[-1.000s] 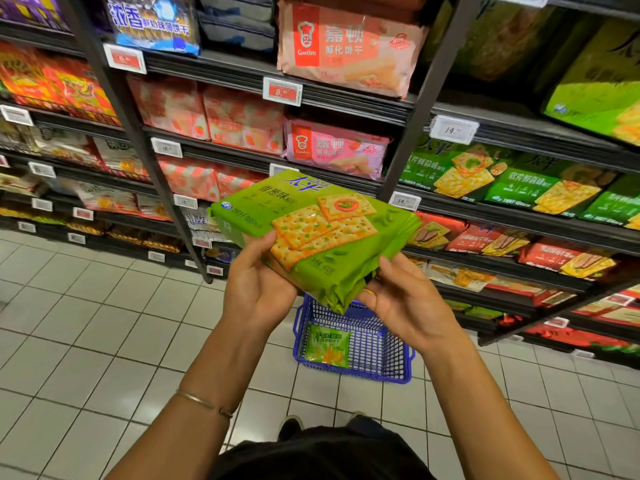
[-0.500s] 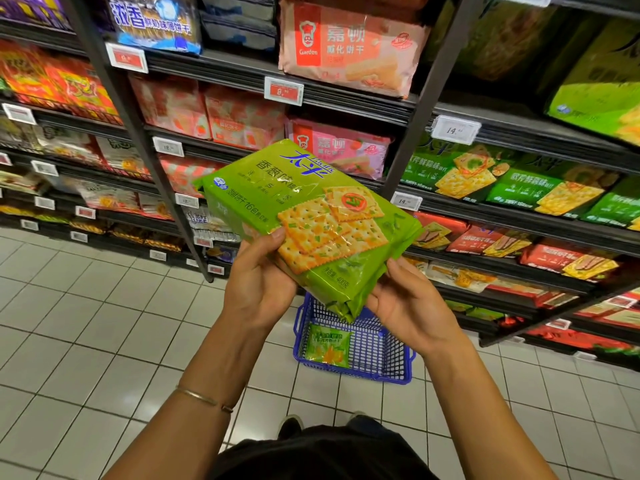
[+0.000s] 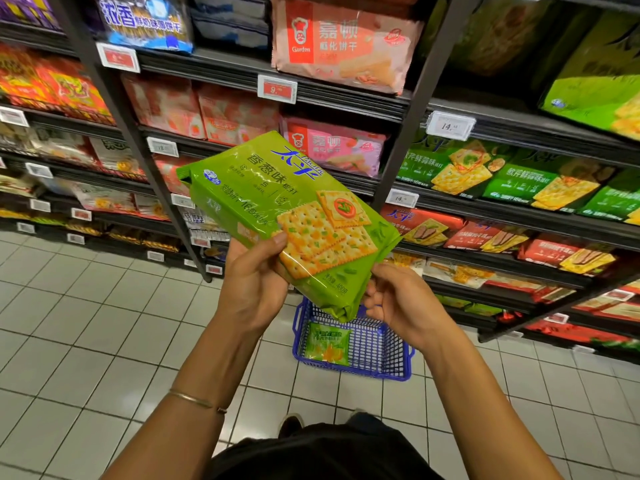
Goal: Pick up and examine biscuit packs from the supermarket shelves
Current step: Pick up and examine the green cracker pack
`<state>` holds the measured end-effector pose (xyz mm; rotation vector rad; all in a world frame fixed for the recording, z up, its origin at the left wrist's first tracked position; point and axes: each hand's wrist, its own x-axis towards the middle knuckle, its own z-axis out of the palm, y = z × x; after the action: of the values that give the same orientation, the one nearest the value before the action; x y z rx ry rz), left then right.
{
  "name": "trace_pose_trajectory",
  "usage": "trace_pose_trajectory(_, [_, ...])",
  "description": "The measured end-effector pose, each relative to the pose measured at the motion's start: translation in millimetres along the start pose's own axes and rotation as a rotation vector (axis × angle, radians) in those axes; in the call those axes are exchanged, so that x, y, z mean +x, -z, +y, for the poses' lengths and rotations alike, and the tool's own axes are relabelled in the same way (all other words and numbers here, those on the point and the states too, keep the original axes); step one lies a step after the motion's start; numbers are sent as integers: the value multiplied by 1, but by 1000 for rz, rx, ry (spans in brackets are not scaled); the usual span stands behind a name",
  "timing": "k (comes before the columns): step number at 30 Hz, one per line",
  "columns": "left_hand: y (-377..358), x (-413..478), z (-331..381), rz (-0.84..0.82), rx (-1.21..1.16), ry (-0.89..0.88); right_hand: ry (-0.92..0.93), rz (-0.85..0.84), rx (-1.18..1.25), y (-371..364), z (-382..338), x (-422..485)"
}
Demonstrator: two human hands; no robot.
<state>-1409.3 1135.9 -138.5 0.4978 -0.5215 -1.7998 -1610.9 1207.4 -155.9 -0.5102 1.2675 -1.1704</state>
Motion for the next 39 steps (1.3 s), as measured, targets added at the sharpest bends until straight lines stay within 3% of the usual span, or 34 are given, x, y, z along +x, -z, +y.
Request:
trace_pose_trajectory(10, [5, 4, 0, 43, -41, 31, 84, -123, 331, 9, 12, -5])
trace_pose_trajectory(16, [4, 1, -2, 42, 59, -13, -43, -162, 397, 4, 12, -3])
trace_pose_trajectory(21, [-1, -4, -9, -3, 172, -37, 13, -269, 465, -8, 11, 4])
trace_pose_trajectory(26, [-9, -13, -7, -109, 263, -9, -6, -172, 508, -12, 12, 10])
trace_pose_trajectory(30, [0, -2, 24, -214, 202, 134, 27, -32, 523, 4, 8, 12])
trace_pose_trajectory(35, [34, 15, 44, -177, 568, 373, 101, 94, 340, 34, -13, 6])
trace_pose_trajectory(39, [50, 17, 34, -138, 775, 351, 196, 148, 229, 49, -20, 4])
